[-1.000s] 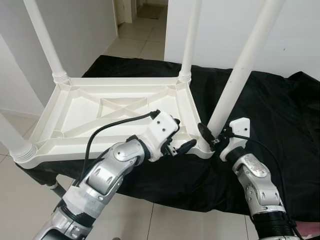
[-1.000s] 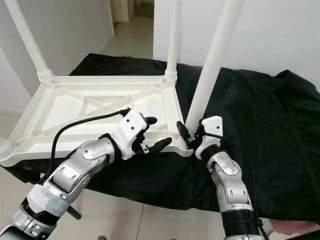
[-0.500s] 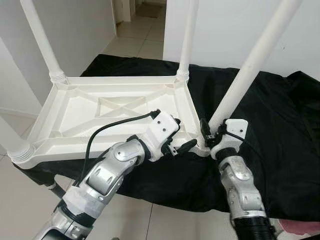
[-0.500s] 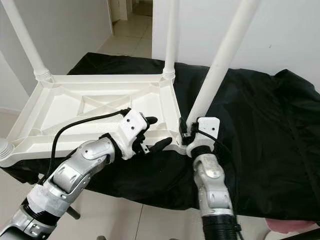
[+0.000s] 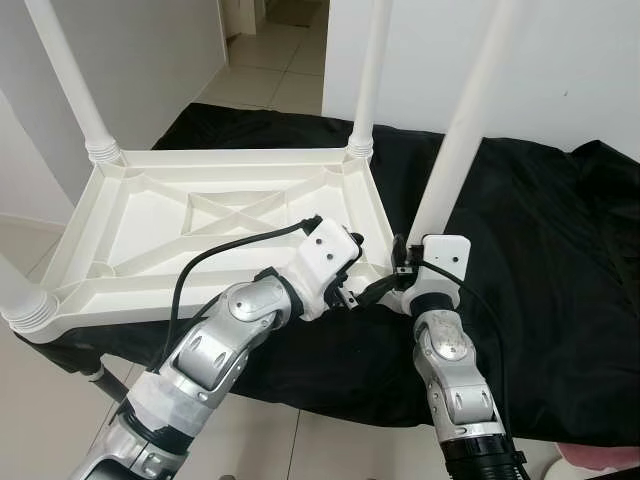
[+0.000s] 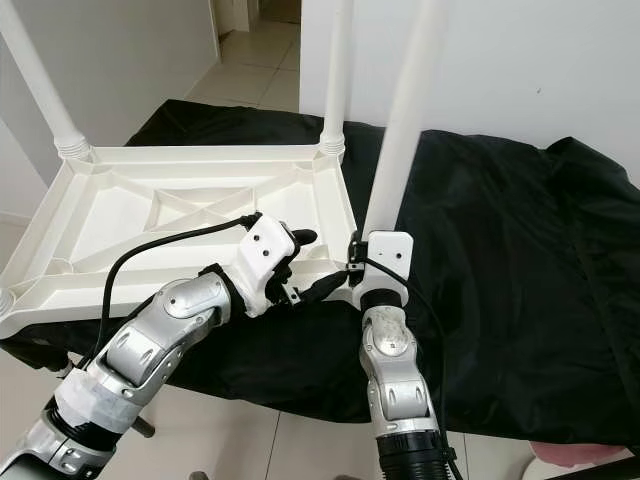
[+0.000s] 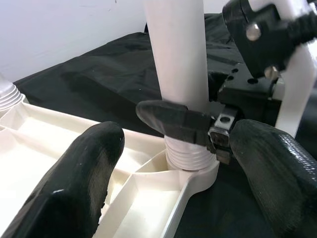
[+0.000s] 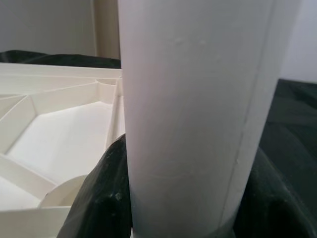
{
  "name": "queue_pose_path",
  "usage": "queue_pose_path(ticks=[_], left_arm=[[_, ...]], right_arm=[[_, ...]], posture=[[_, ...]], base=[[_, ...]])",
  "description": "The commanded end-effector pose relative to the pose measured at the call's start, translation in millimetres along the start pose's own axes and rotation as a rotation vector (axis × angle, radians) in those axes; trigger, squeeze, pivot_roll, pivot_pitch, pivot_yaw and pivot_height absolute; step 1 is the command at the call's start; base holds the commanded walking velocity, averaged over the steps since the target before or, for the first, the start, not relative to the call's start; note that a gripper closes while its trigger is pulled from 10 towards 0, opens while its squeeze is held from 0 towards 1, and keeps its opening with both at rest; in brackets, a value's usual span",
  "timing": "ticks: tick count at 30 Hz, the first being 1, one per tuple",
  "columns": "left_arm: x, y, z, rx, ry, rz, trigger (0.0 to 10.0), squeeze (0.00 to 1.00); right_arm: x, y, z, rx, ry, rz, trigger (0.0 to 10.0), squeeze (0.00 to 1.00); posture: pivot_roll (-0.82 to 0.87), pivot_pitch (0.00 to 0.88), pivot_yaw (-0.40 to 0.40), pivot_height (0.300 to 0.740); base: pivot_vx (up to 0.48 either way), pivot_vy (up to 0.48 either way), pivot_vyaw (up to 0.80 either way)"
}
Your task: Building children table
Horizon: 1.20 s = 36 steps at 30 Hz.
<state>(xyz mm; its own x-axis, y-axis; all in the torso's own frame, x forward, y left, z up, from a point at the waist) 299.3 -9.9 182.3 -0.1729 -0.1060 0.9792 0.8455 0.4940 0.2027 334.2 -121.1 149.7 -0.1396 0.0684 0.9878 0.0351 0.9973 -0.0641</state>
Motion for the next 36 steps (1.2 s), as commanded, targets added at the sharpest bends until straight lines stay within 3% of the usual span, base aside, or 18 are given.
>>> queue_pose_path(ticks=[1,9,17,36], left_arm=[[-2,0.7,1.4,-0.014,0.014,-0.009,10.0,0.0],[-2,1.9,2.2,-0.009,0.014,-0.012,10.0,0.0],[-1,1.5,1.8,-0.012,0.012,-0.015,10.0,0.0],[0,2.5,3.6,-0.015,0.012,-0.02,10.0,0.0]], right_arm=[[-22,8.3,7.7,0.053,0.079,0.021,10.0,0.0],[-34,-3.0,17.9,0.127,0.033,0.075,10.0,0.0],[-39,-14.0,20.5,0.138,0.014,0.001,10.0,0.0],[-53,-15.8,4.8,0.18,0.193,-0.073,10.0,0.0]], posture=[[-0.03,0.0,-0.028,0.74],[-0.03,0.0,-0.024,0.74],[-0.03,0.0,-0.019,0.74],[-0.03,0.0,-0.009,0.74]], base=[[0.0,0.0,0.0],[0.0,0.0,0.0],[0.0,0.0,0.0],[0.0,0.0,0.0]])
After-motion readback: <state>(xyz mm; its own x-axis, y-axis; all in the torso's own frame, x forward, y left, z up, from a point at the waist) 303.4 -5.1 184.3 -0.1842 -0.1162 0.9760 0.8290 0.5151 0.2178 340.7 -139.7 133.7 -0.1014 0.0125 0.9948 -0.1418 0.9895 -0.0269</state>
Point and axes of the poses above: a point about 5 cm out from each wrist's last joint towards the gripper, its own z axis pointing back from the gripper into the wrist, its own x axis along the axis of the wrist's last joint, y = z × x, the point moved 5 cm from there along -z, pointing out of the wrist towards the gripper, and after that the axes turned 1 degree about z, right-handed, at the moved point
